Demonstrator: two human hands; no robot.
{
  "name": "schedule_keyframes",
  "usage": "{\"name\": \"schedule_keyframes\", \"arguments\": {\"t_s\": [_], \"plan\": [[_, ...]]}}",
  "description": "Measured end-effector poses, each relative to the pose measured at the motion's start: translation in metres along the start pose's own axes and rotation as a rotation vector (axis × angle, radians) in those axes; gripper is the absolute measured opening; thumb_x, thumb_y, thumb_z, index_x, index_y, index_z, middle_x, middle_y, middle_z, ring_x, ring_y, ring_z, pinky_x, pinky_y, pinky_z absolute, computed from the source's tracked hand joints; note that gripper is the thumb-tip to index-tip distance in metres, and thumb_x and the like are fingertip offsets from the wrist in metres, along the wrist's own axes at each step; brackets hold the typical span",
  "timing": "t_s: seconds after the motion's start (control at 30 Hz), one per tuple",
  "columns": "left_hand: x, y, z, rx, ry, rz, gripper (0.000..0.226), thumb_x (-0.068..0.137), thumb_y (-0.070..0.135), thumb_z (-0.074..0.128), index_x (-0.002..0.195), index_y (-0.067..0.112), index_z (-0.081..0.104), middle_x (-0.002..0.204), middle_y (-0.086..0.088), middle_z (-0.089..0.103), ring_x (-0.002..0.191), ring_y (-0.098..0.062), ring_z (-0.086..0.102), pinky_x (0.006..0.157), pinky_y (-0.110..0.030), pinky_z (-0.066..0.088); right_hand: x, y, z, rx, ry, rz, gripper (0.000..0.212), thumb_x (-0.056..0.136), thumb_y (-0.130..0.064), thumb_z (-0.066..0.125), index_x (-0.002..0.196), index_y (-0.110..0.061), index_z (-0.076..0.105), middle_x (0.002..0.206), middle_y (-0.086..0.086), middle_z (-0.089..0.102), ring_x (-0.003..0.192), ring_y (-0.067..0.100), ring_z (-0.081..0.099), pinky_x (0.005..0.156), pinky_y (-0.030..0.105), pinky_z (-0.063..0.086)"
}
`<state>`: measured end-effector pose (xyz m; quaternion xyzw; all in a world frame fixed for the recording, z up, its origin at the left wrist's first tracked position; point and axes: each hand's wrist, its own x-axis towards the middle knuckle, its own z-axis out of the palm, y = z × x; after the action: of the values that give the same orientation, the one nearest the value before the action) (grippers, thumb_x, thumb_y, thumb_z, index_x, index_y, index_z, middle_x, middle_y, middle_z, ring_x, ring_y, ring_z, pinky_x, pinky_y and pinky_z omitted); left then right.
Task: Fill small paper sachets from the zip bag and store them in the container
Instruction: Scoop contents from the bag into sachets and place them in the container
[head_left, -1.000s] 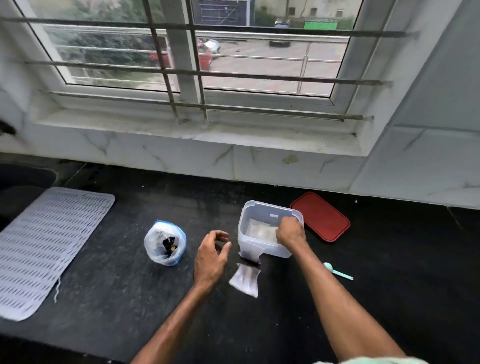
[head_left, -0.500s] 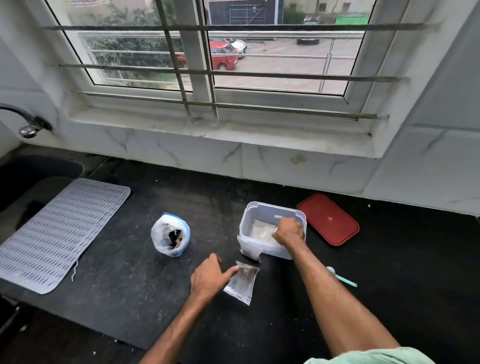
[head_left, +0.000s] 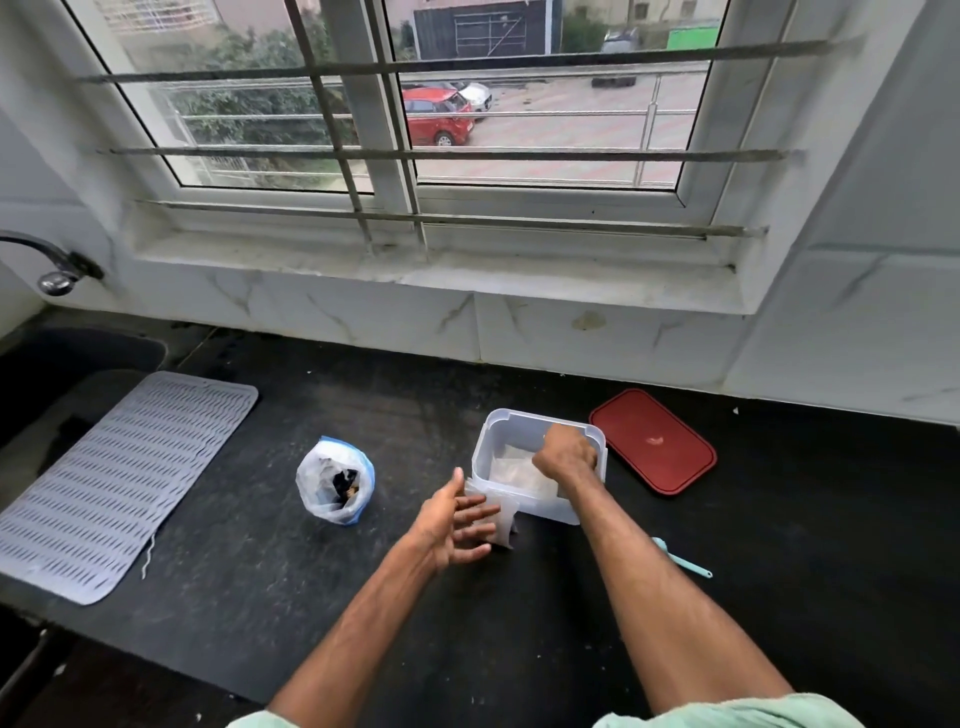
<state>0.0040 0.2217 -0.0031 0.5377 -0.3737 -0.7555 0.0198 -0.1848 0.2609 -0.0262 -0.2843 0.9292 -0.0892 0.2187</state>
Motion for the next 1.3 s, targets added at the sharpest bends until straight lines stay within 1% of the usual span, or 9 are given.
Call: {"name": "schedule_keyframes", "arguments": {"t_s": [0.27,0.47,0.63,0.77,0.93,1.0,1.07,1.17,1.3], "plan": [[-0.009,-0.008,0.0,0.094,0.035,0.131,0.034,0.098,0.046,0.048,0.104,0.014,0.059,0.102,-0.005,0.074,0.08,-0.019,0.068,0.058,-0.032,0.055,0.004,0.001,0.012,-0.084,-0.147,-0.162,0.045,0.08,-0.024,0.075,0.123,-0.02,0.062,0.118,0.004,0.068,0.109,0.024,0.064,0.09,0.037,0.054],[-0.011,-0.008,-0.006,0.089,0.108,0.211,0.023,0.1,0.03,0.051,0.106,0.01,0.061,0.093,-0.003,0.073,0.063,-0.015,0.065,0.054,-0.027,0.05,0.005,0.002,0.008,-0.124,-0.005,-0.235,0.03,0.087,-0.008,0.058,0.116,-0.014,0.063,0.119,0.008,0.066,0.11,0.028,0.062,0.087,0.036,0.053],[-0.014,0.012,0.0,0.113,0.176,0.479,0.012,0.099,0.018,0.053,0.1,0.008,0.06,0.089,-0.008,0.071,0.06,-0.015,0.062,0.042,-0.021,0.043,-0.017,-0.001,-0.034,-0.167,0.267,-0.323,0.028,0.083,-0.005,0.06,0.11,-0.012,0.057,0.103,0.011,0.069,0.099,0.031,0.065,0.075,0.038,0.052],[-0.021,0.042,0.0,0.349,0.199,0.911,0.019,0.09,0.02,0.067,0.108,0.017,0.061,0.103,0.002,0.069,0.092,-0.012,0.064,0.069,-0.021,0.052,-0.046,0.001,-0.079,-0.025,0.396,-0.493,0.018,0.081,-0.018,0.075,0.095,-0.02,0.065,0.091,-0.001,0.069,0.094,0.019,0.059,0.068,0.029,0.044],[-0.031,0.079,-0.007,0.842,-0.255,1.045,0.078,0.075,0.037,0.082,0.141,0.027,0.042,0.137,0.017,0.05,0.127,0.002,0.045,0.106,-0.017,0.038,-0.092,-0.012,-0.114,-0.022,0.375,-0.776,0.01,0.083,-0.018,0.074,0.086,-0.024,0.067,0.087,-0.009,0.066,0.08,0.012,0.055,0.063,0.027,0.047],[-0.033,0.085,-0.009,0.83,-0.436,0.962,0.062,0.077,0.036,0.08,0.132,0.028,0.053,0.127,0.011,0.061,0.12,-0.007,0.056,0.105,-0.031,0.046,-0.108,-0.023,-0.116,0.017,0.385,-0.77,0.009,0.086,-0.023,0.071,0.093,-0.025,0.066,0.088,-0.002,0.063,0.075,0.015,0.058,0.067,0.029,0.05],[-0.031,0.086,-0.013,0.77,-0.4,0.993,0.037,0.081,0.031,0.077,0.115,0.022,0.066,0.108,0.004,0.071,0.103,-0.016,0.066,0.094,-0.039,0.054,-0.118,-0.034,-0.114,0.08,0.397,-0.704,0.014,0.084,-0.027,0.072,0.097,-0.027,0.066,0.088,-0.002,0.063,0.077,0.015,0.061,0.072,0.028,0.051],[-0.027,0.088,-0.024,0.588,-0.292,1.057,0.009,0.086,0.019,0.073,0.092,0.012,0.072,0.086,-0.001,0.073,0.078,-0.014,0.066,0.076,-0.036,0.055,-0.123,-0.044,-0.108,0.268,0.329,-0.551,0.013,0.079,-0.025,0.078,0.089,-0.025,0.071,0.084,-0.008,0.071,0.077,0.008,0.065,0.074,0.028,0.053],[-0.03,0.089,-0.046,0.484,-0.379,0.969,0.008,0.086,0.01,0.071,0.091,0.004,0.071,0.083,-0.008,0.071,0.077,-0.012,0.063,0.072,-0.026,0.051,-0.133,-0.055,-0.097,0.471,0.105,-0.393,0.005,0.083,-0.023,0.076,0.085,-0.018,0.076,0.073,-0.012,0.069,0.063,-0.006,0.062,0.057,0.01,0.043]]}}
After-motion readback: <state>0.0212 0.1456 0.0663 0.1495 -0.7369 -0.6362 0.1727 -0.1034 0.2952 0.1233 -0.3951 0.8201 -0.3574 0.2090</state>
